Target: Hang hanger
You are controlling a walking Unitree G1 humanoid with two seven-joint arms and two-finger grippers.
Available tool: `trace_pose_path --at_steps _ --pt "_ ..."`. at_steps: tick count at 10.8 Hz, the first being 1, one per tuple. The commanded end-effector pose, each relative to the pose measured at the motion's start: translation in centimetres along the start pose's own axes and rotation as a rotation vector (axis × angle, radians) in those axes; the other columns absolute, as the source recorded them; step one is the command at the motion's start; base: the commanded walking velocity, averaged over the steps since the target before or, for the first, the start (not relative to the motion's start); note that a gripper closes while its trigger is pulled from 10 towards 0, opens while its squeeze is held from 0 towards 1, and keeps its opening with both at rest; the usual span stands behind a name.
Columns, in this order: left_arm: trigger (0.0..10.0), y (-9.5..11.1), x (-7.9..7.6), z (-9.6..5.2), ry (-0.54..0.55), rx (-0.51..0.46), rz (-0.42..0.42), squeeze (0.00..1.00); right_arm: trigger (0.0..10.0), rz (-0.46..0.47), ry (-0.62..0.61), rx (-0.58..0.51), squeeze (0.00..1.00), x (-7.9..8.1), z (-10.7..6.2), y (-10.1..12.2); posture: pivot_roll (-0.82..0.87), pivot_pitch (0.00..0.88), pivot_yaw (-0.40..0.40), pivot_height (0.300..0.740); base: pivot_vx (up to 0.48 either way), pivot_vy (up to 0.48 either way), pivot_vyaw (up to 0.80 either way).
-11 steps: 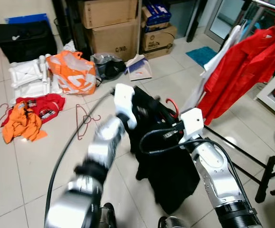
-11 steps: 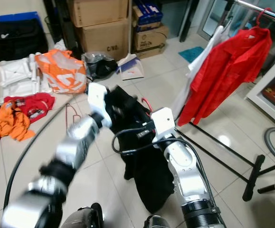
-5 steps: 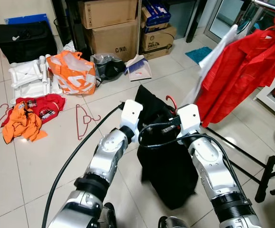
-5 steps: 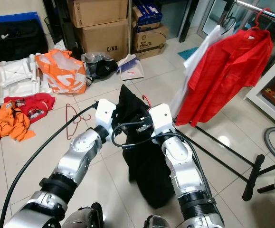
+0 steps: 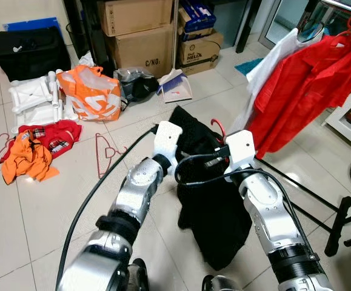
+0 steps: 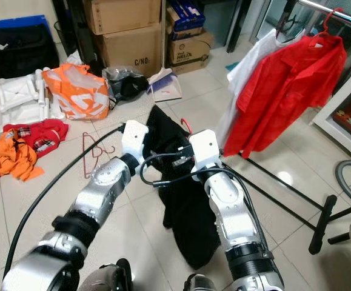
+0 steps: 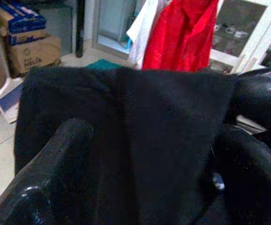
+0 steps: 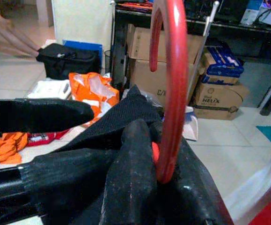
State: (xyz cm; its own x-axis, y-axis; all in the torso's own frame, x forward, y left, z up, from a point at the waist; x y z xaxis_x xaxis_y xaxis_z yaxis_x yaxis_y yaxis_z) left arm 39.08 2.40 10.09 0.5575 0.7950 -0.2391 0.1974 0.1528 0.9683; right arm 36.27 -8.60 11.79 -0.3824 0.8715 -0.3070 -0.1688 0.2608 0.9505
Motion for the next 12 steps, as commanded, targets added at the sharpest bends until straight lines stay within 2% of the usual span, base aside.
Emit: trace_pose_path --at_steps 1,3,6,7,8,9,10,12 --pt "10.0 0.1 0.2 0.2 0.009 0.002 0.000 0.00 0.0 0.009 -0.013 -0.042 0.00 -0.5 0.0 1.3 -0.17 0.136 -0.019 0.740 0.000 0.000 0.00" --pt "10.0 -0.3 0.8 0.3 0.027 0.023 -0.017 0.00 0.0 0.017 -0.016 -0.047 0.00 -0.5 0.0 1.4 -0.17 0.138 -0.013 0.740 0.000 0.000 0.00" --pt "10.0 -1.0 3.1 0.0 0.117 0.054 -0.071 0.00 0.0 0.026 -0.014 -0.058 0.00 -0.5 -0.3 2.0 -0.18 0.144 -0.016 0.740 0.000 0.000 0.00" --pt "10.0 -0.9 3.4 0.0 0.126 0.052 -0.079 0.00 0.0 0.029 -0.011 -0.067 0.00 -0.5 -0.3 2.2 -0.18 0.144 -0.016 0.740 0.000 0.000 0.00" --pt "10.0 -0.5 3.1 0.3 0.102 0.046 -0.059 0.00 0.0 0.032 0.004 -0.084 0.00 -0.2 -0.3 2.7 -0.18 0.144 -0.020 0.740 0.000 0.000 0.00" --pt "10.0 -0.2 2.6 0.5 0.057 0.056 0.013 0.00 0.0 0.039 0.031 -0.096 0.00 0.4 -0.4 3.1 -0.18 0.144 -0.021 0.740 0.000 0.000 0.00" --pt "10.0 -0.3 2.3 0.6 0.037 0.066 0.043 0.00 0.0 0.050 0.057 -0.109 0.00 1.0 -0.6 3.4 -0.18 0.144 -0.021 0.740 0.000 0.000 0.00" --pt "10.0 -1.0 1.8 0.6 0.004 0.103 0.055 0.00 0.0 0.055 0.077 -0.110 0.00 1.5 -0.7 3.3 -0.19 0.133 -0.017 0.740 0.000 0.000 0.00"
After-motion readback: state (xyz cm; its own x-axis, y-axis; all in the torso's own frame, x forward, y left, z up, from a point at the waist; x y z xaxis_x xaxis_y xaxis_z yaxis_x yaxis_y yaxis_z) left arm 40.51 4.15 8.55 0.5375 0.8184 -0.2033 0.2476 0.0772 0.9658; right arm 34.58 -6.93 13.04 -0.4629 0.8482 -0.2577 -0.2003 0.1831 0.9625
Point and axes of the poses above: a point about 5 cm out from each wrist's last joint towards the gripper, its own z axis pointing out of the wrist towards the gripper, its own y axis along the axis of the wrist's last joint, x = y × z, the point moved 6 cm from there along z, pointing out of the wrist towards the gripper, and after that the axes turned 11 degrees about -z, right-handed, at the moved point
